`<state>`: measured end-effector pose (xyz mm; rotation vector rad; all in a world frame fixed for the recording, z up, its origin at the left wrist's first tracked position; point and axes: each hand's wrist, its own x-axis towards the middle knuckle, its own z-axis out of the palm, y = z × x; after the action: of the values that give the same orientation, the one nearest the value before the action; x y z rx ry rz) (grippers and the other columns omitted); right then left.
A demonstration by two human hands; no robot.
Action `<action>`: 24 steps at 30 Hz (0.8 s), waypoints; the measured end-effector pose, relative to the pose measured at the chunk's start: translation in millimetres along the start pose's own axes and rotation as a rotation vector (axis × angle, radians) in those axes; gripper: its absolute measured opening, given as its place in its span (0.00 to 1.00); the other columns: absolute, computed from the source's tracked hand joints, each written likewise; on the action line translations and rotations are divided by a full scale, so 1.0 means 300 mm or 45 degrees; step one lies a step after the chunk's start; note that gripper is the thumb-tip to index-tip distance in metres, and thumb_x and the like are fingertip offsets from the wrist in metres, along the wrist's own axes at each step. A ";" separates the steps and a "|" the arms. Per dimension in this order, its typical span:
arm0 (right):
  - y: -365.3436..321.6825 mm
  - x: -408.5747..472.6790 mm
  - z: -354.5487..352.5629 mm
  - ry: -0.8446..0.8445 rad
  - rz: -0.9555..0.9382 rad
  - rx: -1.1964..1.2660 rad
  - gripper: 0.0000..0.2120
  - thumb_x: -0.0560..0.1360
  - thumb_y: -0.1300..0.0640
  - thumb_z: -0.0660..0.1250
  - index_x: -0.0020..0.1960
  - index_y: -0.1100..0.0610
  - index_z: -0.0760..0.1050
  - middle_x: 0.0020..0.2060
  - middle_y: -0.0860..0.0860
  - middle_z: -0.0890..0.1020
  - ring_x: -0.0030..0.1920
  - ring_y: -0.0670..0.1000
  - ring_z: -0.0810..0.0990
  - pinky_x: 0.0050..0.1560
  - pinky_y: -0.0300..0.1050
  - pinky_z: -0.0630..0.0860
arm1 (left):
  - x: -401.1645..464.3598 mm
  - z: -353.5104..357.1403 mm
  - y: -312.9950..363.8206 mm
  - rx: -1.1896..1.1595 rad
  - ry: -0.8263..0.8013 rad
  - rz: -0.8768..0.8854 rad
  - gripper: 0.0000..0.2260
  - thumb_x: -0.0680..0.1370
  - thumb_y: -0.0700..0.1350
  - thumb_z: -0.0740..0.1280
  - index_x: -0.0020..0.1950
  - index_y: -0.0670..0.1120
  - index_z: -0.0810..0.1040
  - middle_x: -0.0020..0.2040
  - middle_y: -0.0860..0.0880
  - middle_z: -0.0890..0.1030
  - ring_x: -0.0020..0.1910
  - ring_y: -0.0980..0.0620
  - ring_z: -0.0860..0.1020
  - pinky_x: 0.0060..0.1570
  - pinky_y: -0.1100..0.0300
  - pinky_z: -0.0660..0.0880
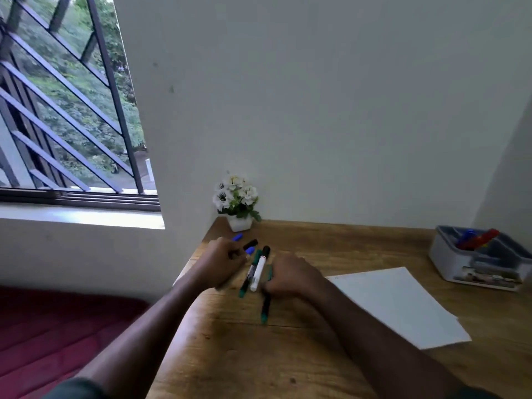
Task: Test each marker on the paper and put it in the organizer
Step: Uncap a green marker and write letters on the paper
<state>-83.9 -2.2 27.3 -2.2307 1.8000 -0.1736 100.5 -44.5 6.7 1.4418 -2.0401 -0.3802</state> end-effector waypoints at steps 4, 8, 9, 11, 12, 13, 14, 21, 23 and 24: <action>-0.003 -0.008 -0.012 0.000 0.102 0.073 0.10 0.72 0.54 0.67 0.35 0.52 0.68 0.34 0.50 0.73 0.34 0.49 0.73 0.29 0.41 0.66 | -0.010 0.017 0.034 -0.016 -0.007 0.045 0.10 0.73 0.44 0.71 0.32 0.53 0.79 0.28 0.56 0.77 0.28 0.61 0.74 0.32 0.64 0.69; 0.075 -0.036 -0.071 0.211 0.123 0.177 0.09 0.73 0.49 0.65 0.40 0.55 0.76 0.34 0.50 0.80 0.34 0.49 0.79 0.33 0.44 0.73 | -0.001 0.058 0.112 -0.213 0.055 0.190 0.08 0.73 0.44 0.74 0.43 0.56 0.78 0.34 0.57 0.76 0.35 0.62 0.74 0.36 0.71 0.68; 0.107 -0.050 -0.090 0.256 0.098 0.185 0.09 0.74 0.49 0.64 0.44 0.54 0.77 0.36 0.50 0.82 0.36 0.49 0.81 0.37 0.46 0.77 | 0.007 0.076 0.133 -0.267 0.080 0.221 0.09 0.73 0.44 0.75 0.48 0.55 0.78 0.37 0.57 0.76 0.37 0.61 0.75 0.38 0.70 0.70; 0.186 -0.080 -0.122 0.337 0.045 0.162 0.09 0.77 0.49 0.62 0.50 0.53 0.76 0.41 0.50 0.83 0.39 0.49 0.81 0.40 0.48 0.79 | 0.034 0.120 0.176 -0.327 0.112 0.296 0.16 0.72 0.46 0.75 0.58 0.54 0.78 0.46 0.56 0.77 0.43 0.57 0.76 0.44 0.64 0.74; 0.231 -0.091 -0.127 0.378 0.023 0.130 0.09 0.79 0.50 0.61 0.53 0.53 0.75 0.42 0.49 0.82 0.38 0.48 0.80 0.37 0.47 0.77 | 0.048 0.145 0.198 -0.346 0.116 0.328 0.18 0.72 0.46 0.75 0.60 0.55 0.77 0.50 0.56 0.77 0.46 0.57 0.76 0.46 0.64 0.74; 0.278 -0.101 -0.130 0.421 0.003 0.103 0.08 0.80 0.51 0.60 0.54 0.52 0.75 0.42 0.48 0.81 0.37 0.46 0.78 0.34 0.45 0.74 | 0.062 0.170 0.223 -0.373 0.117 0.349 0.17 0.73 0.47 0.74 0.61 0.54 0.77 0.52 0.56 0.77 0.48 0.59 0.75 0.46 0.66 0.74; 0.325 -0.106 -0.129 0.468 -0.019 0.094 0.08 0.80 0.52 0.59 0.55 0.52 0.75 0.41 0.47 0.79 0.36 0.45 0.76 0.33 0.42 0.70 | 0.072 0.194 0.251 -0.414 0.115 0.360 0.16 0.74 0.47 0.74 0.60 0.55 0.77 0.53 0.56 0.78 0.48 0.60 0.75 0.46 0.69 0.73; 0.539 -0.146 -0.019 0.725 -0.084 0.041 0.07 0.80 0.46 0.57 0.47 0.45 0.71 0.38 0.43 0.77 0.37 0.44 0.74 0.37 0.44 0.71 | 0.119 0.348 0.384 -0.730 0.027 0.274 0.06 0.76 0.40 0.72 0.44 0.48 0.75 0.38 0.51 0.79 0.36 0.56 0.78 0.38 0.64 0.75; 0.574 -0.140 0.002 0.840 -0.075 -0.105 0.13 0.81 0.41 0.56 0.48 0.46 0.75 0.38 0.44 0.80 0.37 0.46 0.77 0.35 0.45 0.71 | 0.120 0.368 0.401 -0.750 -0.042 0.265 0.06 0.75 0.39 0.72 0.44 0.50 0.78 0.38 0.53 0.80 0.36 0.61 0.77 0.39 0.67 0.74; 0.590 -0.129 0.002 0.881 -0.090 -0.165 0.15 0.81 0.40 0.55 0.49 0.47 0.76 0.39 0.45 0.81 0.37 0.47 0.78 0.35 0.46 0.72 | 0.122 0.374 0.404 -0.722 -0.070 0.257 0.07 0.76 0.40 0.72 0.45 0.52 0.79 0.39 0.55 0.80 0.37 0.64 0.77 0.40 0.69 0.72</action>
<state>-258.8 1.5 -20.3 -2.5207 2.0849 -0.9720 -68.5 -45.8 -2.4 0.8825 -1.8846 -0.8379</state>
